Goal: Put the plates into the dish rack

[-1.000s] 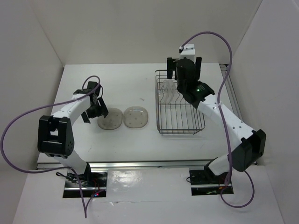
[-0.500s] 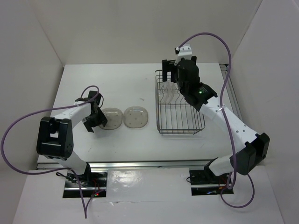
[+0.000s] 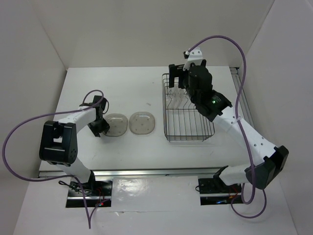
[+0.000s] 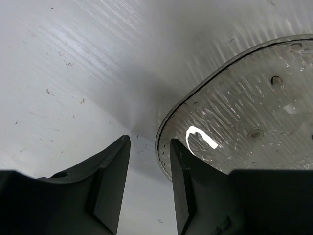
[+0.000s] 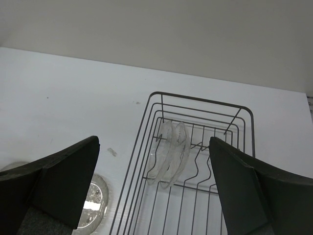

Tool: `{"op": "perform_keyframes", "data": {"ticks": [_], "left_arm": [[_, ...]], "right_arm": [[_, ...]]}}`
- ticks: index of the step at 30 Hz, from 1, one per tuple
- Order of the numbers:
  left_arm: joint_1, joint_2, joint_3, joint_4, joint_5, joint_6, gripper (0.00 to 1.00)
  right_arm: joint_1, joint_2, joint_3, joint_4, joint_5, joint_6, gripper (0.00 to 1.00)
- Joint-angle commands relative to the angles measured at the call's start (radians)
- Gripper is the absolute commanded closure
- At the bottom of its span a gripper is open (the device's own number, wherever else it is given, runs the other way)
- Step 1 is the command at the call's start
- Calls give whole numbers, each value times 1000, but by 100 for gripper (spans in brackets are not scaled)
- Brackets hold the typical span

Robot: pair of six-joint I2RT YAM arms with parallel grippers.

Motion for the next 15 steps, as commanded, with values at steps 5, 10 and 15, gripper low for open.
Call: {"op": "perform_keyframes", "data": {"ticks": [5,10,15], "left_arm": [[-2,29,-19,28,-50,-68,56],[-2,60,-28,28,-61,-93,86],[7,10,-30,-62,-185,-188,100]], "right_arm": [[37,-62,-10,24,-4,-14,0],[48,-71,-10,24,-4,-14,0],[57,-71,-10,34,-16,-14,0]]}}
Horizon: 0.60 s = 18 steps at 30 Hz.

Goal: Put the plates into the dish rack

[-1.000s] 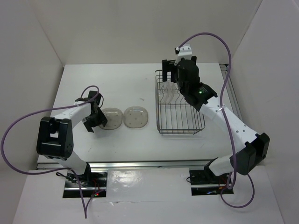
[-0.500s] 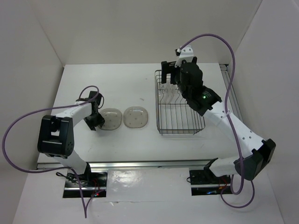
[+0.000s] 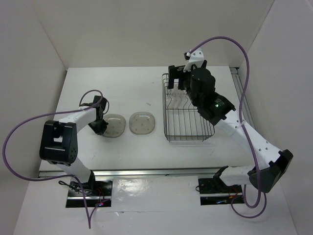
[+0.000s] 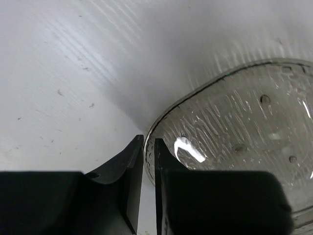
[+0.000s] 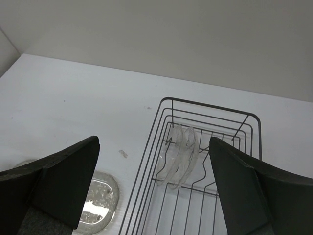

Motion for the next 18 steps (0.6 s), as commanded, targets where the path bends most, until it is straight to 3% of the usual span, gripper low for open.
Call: {"op": "perform_keyframes", "data": {"ticks": [1,4,7,8,9,11,15,18], "left_arm": [[7,-30,-24,-110,-158,-98,100],[7,-178,16,-237,-260,-195,100],[7,-395,37,-191,-263,-135,100],[7,-442,37,-126,-232,-70,100],[7,-477,46,-53,-127,98,100],[7,-536,78,35,-33,199,100],[-2,-580,91,112,117,317,100],[-28,-619,91,172,219,351,100]], "right_arm": [[13,-15,-6,33,-31,-13,0],[13,7,-6,42,-101,-13,0],[13,33,-6,51,-211,-13,0],[13,33,-6,62,-250,-4,0],[4,42,-6,62,-288,9,0],[-21,42,-6,97,-458,21,0],[-64,51,-51,221,-840,-11,0],[-84,70,-109,338,-1006,-22,0]]}}
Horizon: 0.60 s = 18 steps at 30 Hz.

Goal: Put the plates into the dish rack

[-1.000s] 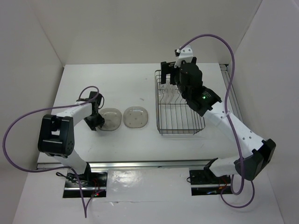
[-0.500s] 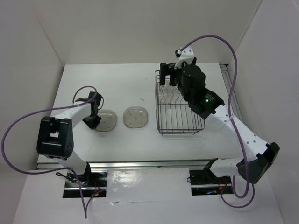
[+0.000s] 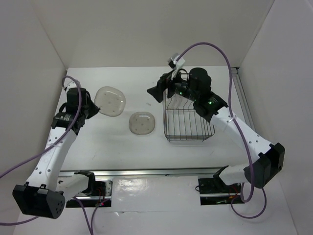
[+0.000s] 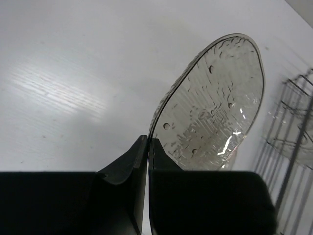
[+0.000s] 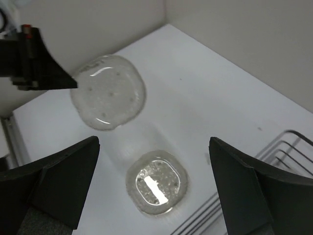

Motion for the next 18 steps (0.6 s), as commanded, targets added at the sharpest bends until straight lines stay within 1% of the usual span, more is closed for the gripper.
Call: {"op": "perform_keyframes", "data": {"ticks": [1,3,4,5,6,7,8,10,11,16,17,18], "left_arm": [[-20,-53,-2,126,214,139,100],[-20,-78,-22,174,278,152,100],[-20,-88,-42,222,320,188,100],[-20,-110,-53,250,393,198,100],[-20,-121,-62,267,420,198,100],[-20,-130,-76,287,443,198,100],[-20,-130,-76,319,488,207,100],[-20,-154,-87,346,530,219,100],[-20,-155,-87,346,553,219,100],[-20,-164,-105,390,612,219,100],[-20,-164,-114,390,612,210,100],[-20,-164,-114,402,622,210,100]], "right_arm": [[-17,25,-42,201,-325,-24,0],[-17,60,-16,192,-394,-38,0],[-17,109,18,168,-414,-47,0],[-17,135,36,152,-460,-47,0],[-17,161,49,137,-474,-47,0],[-17,202,58,137,-474,-56,0],[-17,217,58,137,-458,-56,0],[-5,237,46,137,-410,-65,0],[-5,252,35,149,-410,-65,0],[5,283,44,149,-399,-74,0],[5,283,44,149,-399,-74,3],[5,292,44,149,-399,-62,13]]}}
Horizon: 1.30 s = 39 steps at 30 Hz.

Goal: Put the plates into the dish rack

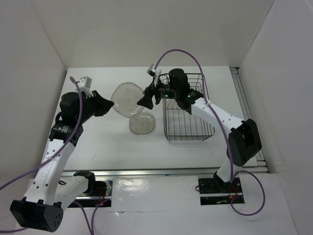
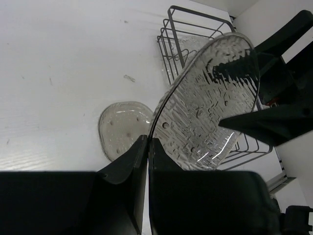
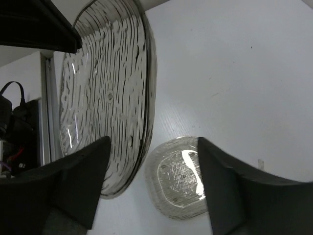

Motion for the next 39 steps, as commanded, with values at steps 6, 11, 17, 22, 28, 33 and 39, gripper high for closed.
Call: {"op": "perform_keyframes", "data": {"ticks": [6,11,17,22,28,33,39], "left_arm": [[-1,16,-19,106,108,-5,100],[-1,47,-8,82,81,-15,74],[10,47,1,37,-19,-43,0],[28,85,30,-33,-67,-61,0],[38,119,52,-96,-67,-61,0],[47,101,61,-107,-99,-61,0],[47,101,61,-122,-99,-61,0]], "right_arm": [[21,-21,4,104,-8,38,99],[31,-70,-19,126,79,94,100],[55,-213,-53,3,920,191,100],[21,-284,-9,-179,1433,180,100],[-117,-287,-19,-288,1555,151,100],[-170,-229,-2,-304,1532,162,100],[-180,-112,7,-282,1488,183,100]]}}
